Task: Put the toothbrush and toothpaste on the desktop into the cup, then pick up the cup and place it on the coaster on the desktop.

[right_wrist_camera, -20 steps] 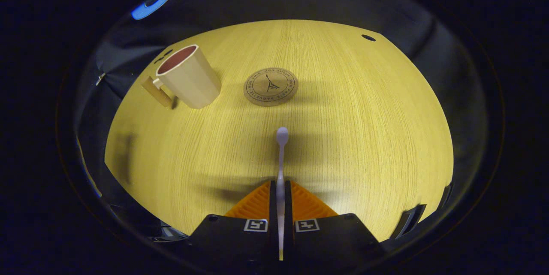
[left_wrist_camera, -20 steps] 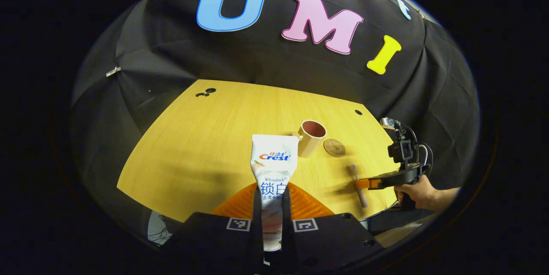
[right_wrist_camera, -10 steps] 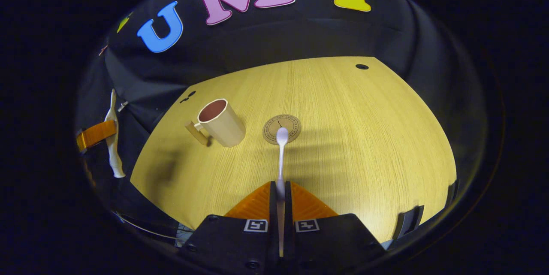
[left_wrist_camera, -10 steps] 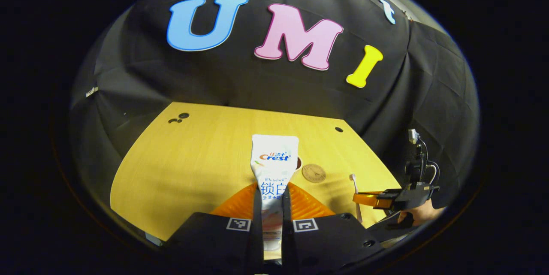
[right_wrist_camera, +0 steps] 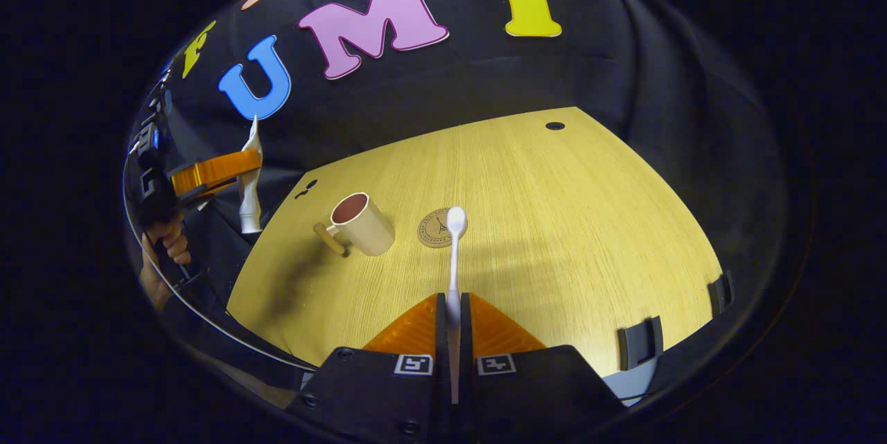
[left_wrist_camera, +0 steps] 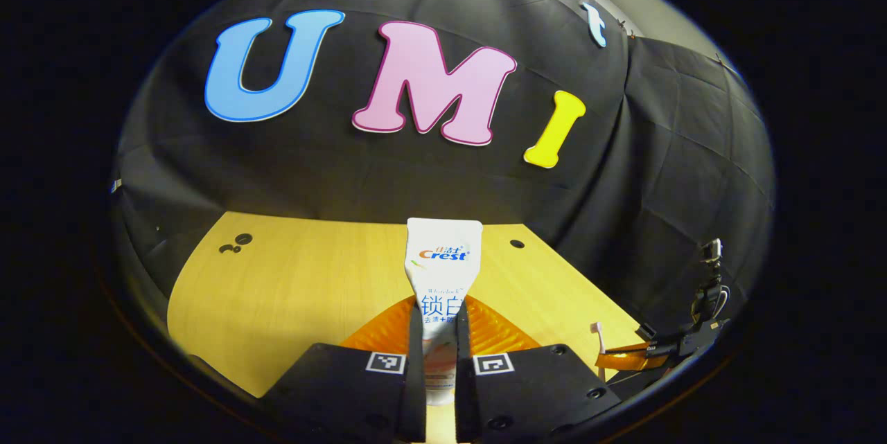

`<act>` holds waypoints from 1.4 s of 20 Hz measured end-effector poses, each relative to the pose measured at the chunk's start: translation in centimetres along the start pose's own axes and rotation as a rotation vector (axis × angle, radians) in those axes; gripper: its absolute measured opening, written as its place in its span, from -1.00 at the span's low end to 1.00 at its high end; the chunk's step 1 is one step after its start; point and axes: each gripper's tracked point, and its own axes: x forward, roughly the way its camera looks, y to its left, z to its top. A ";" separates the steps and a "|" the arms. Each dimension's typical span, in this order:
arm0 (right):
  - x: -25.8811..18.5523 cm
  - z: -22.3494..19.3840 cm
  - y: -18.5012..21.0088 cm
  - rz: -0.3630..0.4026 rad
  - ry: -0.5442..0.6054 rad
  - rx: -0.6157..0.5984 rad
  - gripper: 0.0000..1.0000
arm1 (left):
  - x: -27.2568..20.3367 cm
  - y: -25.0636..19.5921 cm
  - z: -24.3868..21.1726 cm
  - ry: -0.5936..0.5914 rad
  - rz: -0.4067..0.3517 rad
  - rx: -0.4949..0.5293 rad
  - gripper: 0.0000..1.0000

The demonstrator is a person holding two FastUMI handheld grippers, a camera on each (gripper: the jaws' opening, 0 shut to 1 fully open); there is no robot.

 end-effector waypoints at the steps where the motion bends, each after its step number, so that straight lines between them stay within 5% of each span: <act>1: -0.3 0.1 -0.1 -0.009 -0.010 0.007 -0.83 | 1.0 -0.2 0.3 -0.009 -0.013 0.010 -0.58; 7: -2.9 0.1 -2.3 -0.071 -0.048 0.057 -0.84 | 7.0 0.0 0.3 -0.004 -0.058 -0.027 -0.58; 16: -5.6 -0.6 -4.0 -0.138 -0.074 0.070 -0.83 | 14.5 2.3 -4.0 0.085 0.016 0.012 -0.58; 17: -6.0 -0.7 -4.1 -0.142 -0.074 0.069 -1.00 | 15.0 2.3 -4.7 0.097 0.017 0.032 -0.58; 18: -6.1 -0.9 -4.2 -0.144 -0.074 0.069 -0.84 | 15.3 2.3 -5.4 0.111 0.019 0.051 -0.58; 19: -6.2 -1.0 -4.3 -0.147 -0.073 0.069 -1.00 | 15.5 2.4 -6.0 0.124 0.023 0.069 -0.58; 20: -6.4 -1.1 -4.5 -0.149 -0.074 0.068 -0.84 | 15.6 2.5 -6.5 0.132 0.027 0.082 -0.57; 28: -6.5 -1.1 -4.3 -0.149 -0.068 0.051 -0.83 | 15.2 2.5 -8.6 0.145 0.030 0.066 -0.46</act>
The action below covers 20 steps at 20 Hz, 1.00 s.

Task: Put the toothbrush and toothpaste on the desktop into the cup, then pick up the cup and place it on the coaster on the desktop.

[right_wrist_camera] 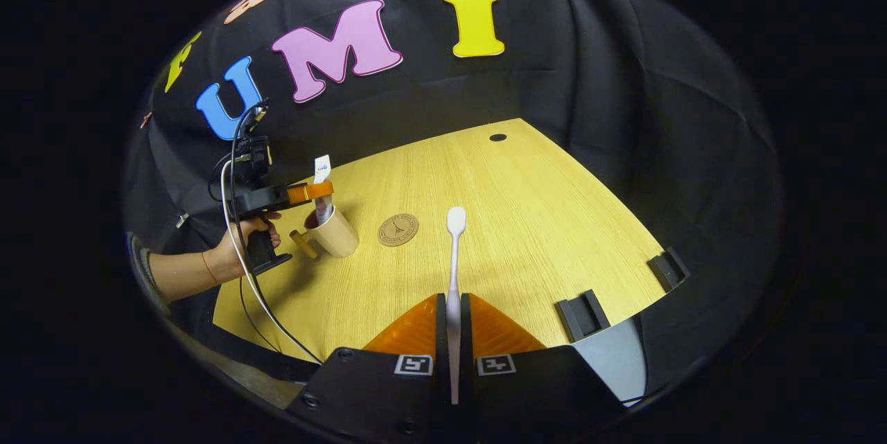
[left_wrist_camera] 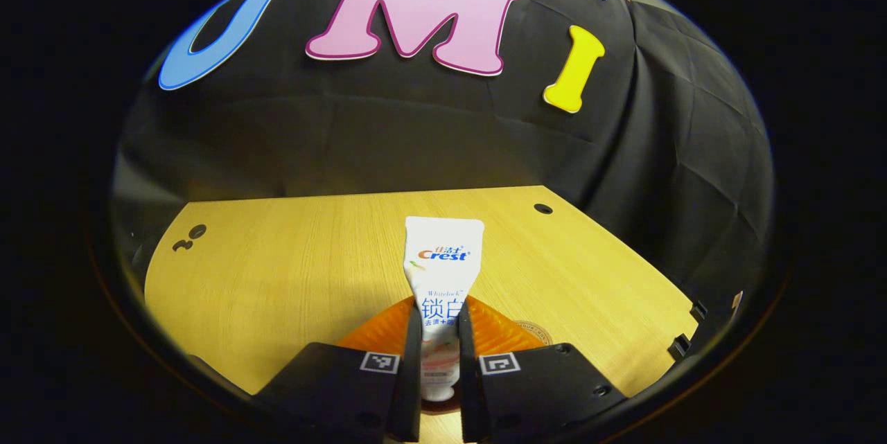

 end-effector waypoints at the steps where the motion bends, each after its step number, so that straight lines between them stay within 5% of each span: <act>1: 0.1 0.1 0.2 0.005 -0.002 0.000 -0.84 | -0.2 -0.1 -0.3 0.007 -0.003 -0.007 -0.31; 10: 3.1 3.8 5.5 0.134 -0.055 0.018 -0.83 | -2.4 -0.1 -3.4 0.048 -0.028 -0.035 -0.15; 11: 3.9 4.8 6.6 0.159 -0.069 0.024 -0.84 | -2.8 -0.2 -3.4 0.048 -0.035 -0.036 0.18; 12: 4.8 5.9 7.9 0.187 -0.084 0.031 -0.84 | -3.2 -0.2 -3.2 0.047 -0.039 -0.036 0.02; 20: 12.6 12.3 18.6 0.386 -0.178 0.069 -0.84 | -7.9 0.2 -3.1 0.012 -0.017 -0.065 0.22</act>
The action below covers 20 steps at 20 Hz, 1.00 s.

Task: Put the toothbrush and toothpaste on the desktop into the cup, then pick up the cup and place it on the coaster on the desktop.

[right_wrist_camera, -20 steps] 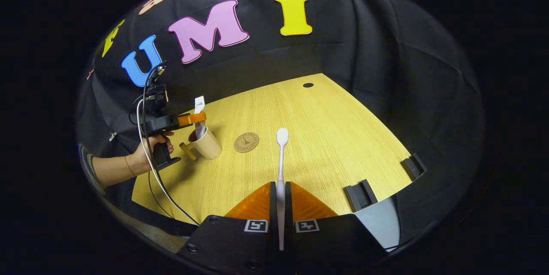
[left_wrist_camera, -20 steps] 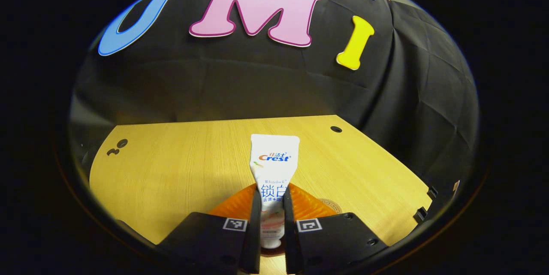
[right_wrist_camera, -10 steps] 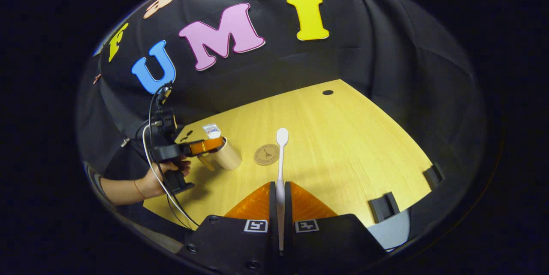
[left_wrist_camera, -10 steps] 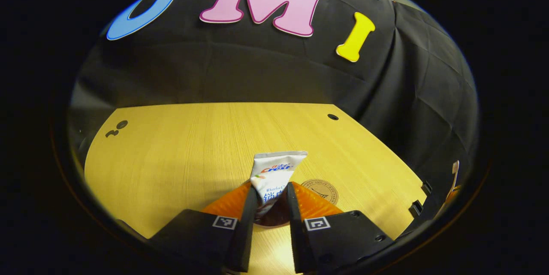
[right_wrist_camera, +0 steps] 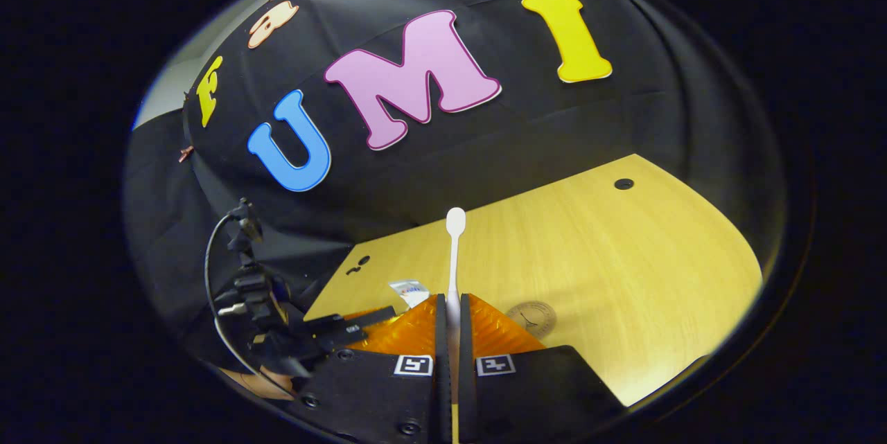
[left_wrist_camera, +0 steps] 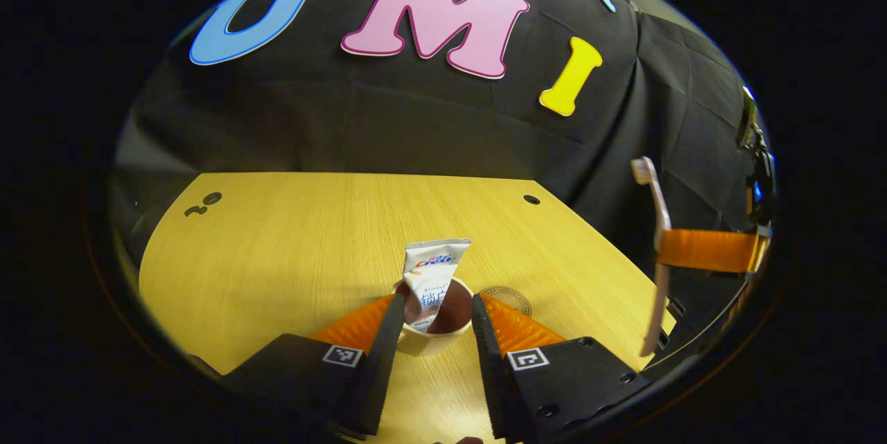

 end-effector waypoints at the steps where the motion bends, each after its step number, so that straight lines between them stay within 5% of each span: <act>1: 1.3 0.2 0.5 0.013 -0.009 0.010 -0.84 | -0.7 0.0 -0.1 -0.005 0.003 -0.001 0.24; 5: 5.4 1.4 1.7 0.039 -0.059 0.062 -0.84 | -3.8 0.4 -0.2 -0.025 0.014 -0.029 0.24; 6: 6.4 1.6 1.8 0.041 -0.068 0.072 -0.84 | -4.6 0.4 -0.2 -0.029 0.015 -0.039 0.07; 7: 7.2 1.8 1.7 0.041 -0.078 0.081 -0.84 | -5.2 0.4 -0.2 -0.029 0.016 -0.048 0.24; 20: 15.4 -2.4 0.2 0.033 -0.099 0.017 -0.84 | -10.7 2.4 -2.8 0.002 0.074 -0.059 0.24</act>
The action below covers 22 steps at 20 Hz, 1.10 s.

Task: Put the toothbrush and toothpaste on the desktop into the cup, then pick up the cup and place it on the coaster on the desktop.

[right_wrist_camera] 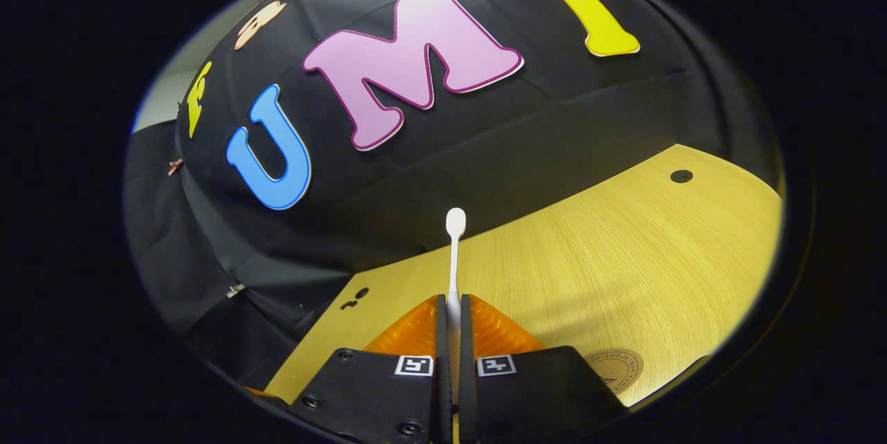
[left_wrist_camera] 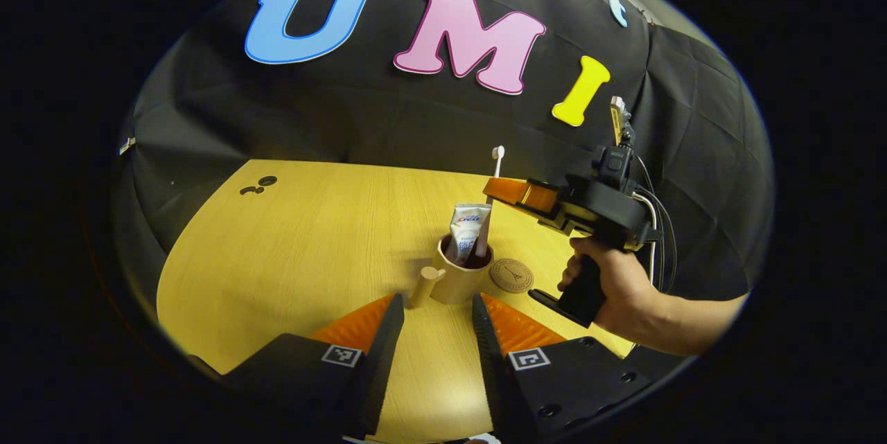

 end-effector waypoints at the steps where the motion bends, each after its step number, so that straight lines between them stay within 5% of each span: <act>1: 0.1 -0.7 -0.2 -0.003 0.007 -0.008 -0.84 | 0.2 0.3 -0.3 0.002 0.000 0.003 0.42; 2: 0.0 -1.3 -0.2 -0.003 0.011 -0.012 -0.84 | 0.3 0.4 -0.4 0.005 0.001 0.003 0.25; 5: -0.8 -2.6 -0.2 0.002 0.024 -0.062 -0.84 | 0.4 0.3 -0.7 0.013 -0.004 -0.006 0.24; 6: -1.1 -2.6 -0.1 0.005 0.022 -0.074 -0.84 | 0.6 0.3 -0.7 0.015 -0.004 -0.007 0.07; 7: -1.5 -2.7 -0.1 0.008 0.021 -0.084 -0.84 | 0.7 0.3 -0.6 0.016 -0.004 -0.005 0.24; 13: -4.5 -4.3 0.6 0.041 0.074 -0.170 -0.78 | 1.4 0.3 -0.2 0.008 -0.002 -0.012 0.24; 14: -5.0 -4.9 0.7 0.048 0.086 -0.188 -0.77 | 1.5 0.2 -0.1 0.005 -0.003 -0.012 0.07; 16: -6.0 -6.4 0.8 0.056 0.122 -0.203 -0.77 | 1.8 0.0 -0.2 0.008 -0.007 -0.008 0.24; 21: -7.5 -7.7 1.5 0.078 0.165 -0.194 -0.65 | 3.5 0.1 -0.6 0.041 -0.018 0.030 0.24; 22: -7.8 -8.0 1.4 0.076 0.178 -0.193 -0.89 | 3.9 0.0 -0.7 0.053 -0.024 0.040 0.24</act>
